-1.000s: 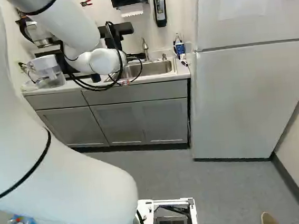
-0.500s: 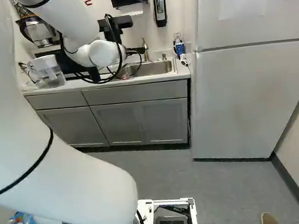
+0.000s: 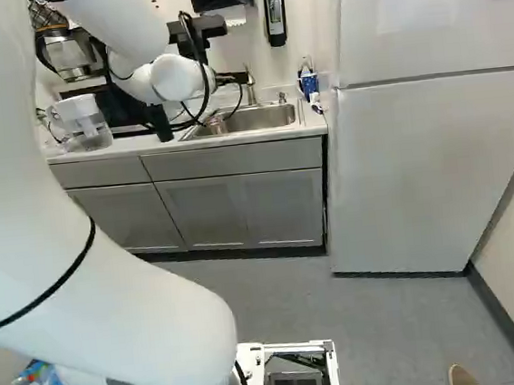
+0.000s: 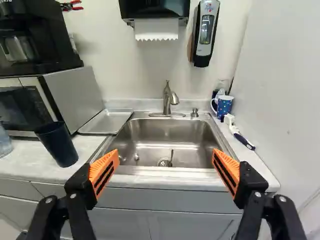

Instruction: Rinse the cup and place it in the tray

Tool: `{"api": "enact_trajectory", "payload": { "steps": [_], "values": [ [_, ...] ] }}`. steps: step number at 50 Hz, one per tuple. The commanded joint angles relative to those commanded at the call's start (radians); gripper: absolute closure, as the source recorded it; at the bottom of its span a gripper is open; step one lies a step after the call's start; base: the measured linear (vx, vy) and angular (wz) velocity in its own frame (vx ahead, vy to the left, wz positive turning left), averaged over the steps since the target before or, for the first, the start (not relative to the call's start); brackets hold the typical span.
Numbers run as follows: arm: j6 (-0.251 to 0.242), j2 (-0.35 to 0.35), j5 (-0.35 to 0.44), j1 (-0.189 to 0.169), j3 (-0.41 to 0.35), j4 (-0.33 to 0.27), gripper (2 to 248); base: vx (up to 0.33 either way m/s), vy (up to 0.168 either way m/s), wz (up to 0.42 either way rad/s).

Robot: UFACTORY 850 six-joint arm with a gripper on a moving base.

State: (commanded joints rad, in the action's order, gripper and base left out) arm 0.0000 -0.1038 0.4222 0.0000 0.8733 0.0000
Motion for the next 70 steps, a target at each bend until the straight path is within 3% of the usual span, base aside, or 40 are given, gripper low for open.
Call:
{"api": "enact_trajectory", "payload": {
  "steps": [49,70],
  "values": [
    [0.0,0.043,-0.085,0.0,0.143,0.0,3,0.0,0.0,0.0],
    [0.0,0.043,-0.085,0.0,0.143,0.0,3,0.0,0.0,0.0]
  ]
}}
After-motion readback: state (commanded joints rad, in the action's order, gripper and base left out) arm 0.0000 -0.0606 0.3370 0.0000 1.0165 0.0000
